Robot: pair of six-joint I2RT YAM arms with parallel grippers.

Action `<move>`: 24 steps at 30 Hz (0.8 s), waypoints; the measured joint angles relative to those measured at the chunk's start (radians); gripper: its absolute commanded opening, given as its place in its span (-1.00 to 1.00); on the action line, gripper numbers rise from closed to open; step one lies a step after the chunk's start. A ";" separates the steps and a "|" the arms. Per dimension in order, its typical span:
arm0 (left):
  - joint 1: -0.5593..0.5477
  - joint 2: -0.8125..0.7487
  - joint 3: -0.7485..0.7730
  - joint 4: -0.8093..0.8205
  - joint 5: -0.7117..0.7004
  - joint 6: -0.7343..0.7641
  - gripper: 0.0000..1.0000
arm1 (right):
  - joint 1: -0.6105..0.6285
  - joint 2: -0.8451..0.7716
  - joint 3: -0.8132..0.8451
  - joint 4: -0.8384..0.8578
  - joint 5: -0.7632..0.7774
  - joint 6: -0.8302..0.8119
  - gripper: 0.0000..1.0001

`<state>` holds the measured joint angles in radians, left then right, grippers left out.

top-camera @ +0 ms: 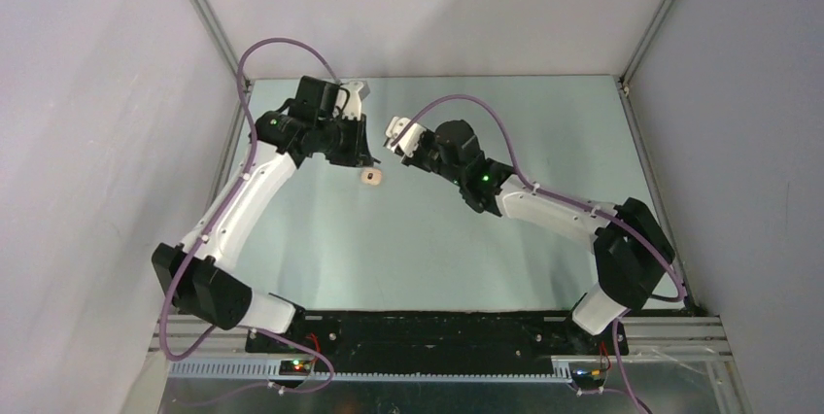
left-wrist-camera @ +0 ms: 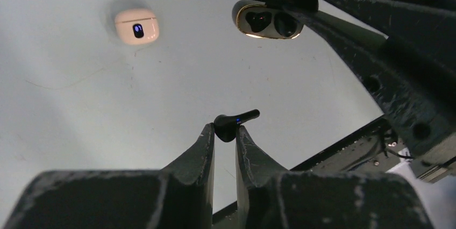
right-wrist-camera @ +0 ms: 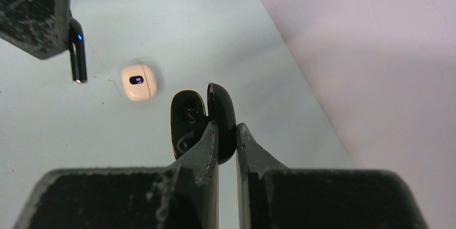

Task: Insert the wireless bluetooth earbuds into the charging case
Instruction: Place the earbud at the center of the board.

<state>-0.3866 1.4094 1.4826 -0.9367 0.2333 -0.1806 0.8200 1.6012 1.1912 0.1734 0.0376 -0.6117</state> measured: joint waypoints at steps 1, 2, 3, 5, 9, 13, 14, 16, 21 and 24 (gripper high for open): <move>0.002 0.004 0.000 -0.003 0.004 -0.008 -1.00 | 0.006 0.007 0.000 0.009 0.001 -0.006 -1.00; 0.006 0.011 0.000 -0.008 0.007 -0.024 -1.00 | 0.011 0.013 0.000 0.016 0.000 -0.011 -1.00; 0.010 0.016 0.000 -0.012 0.006 -0.034 -1.00 | 0.014 0.018 0.000 0.020 0.000 -0.015 -1.00; 0.016 0.029 0.002 -0.017 0.005 -0.057 -1.00 | 0.023 0.024 0.000 0.029 0.000 -0.022 -1.00; 0.023 0.080 0.058 -0.039 -0.013 -0.094 -1.00 | 0.034 0.027 0.000 0.035 0.000 -0.036 -1.00; 0.035 0.112 0.090 -0.039 -0.050 -0.134 -1.00 | 0.040 0.027 0.000 0.034 0.006 -0.039 -1.00; 0.042 0.113 0.090 -0.042 -0.060 -0.145 -1.00 | 0.040 0.027 0.000 0.031 0.009 -0.038 -1.00; 0.055 0.116 0.090 -0.051 -0.082 -0.165 -1.00 | 0.039 0.027 0.000 0.014 0.022 -0.034 -1.00; 0.082 0.157 0.085 -0.085 -0.154 -0.212 -1.00 | -0.005 0.011 0.000 -0.083 0.031 0.006 -1.00; 0.084 0.202 0.034 -0.095 -0.192 -0.215 -1.00 | -0.055 -0.027 0.000 -0.159 0.033 0.040 -1.00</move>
<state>-0.3027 1.6115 1.5169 -1.0317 0.0414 -0.3954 0.7647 1.5738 1.1912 0.0139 0.0704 -0.5720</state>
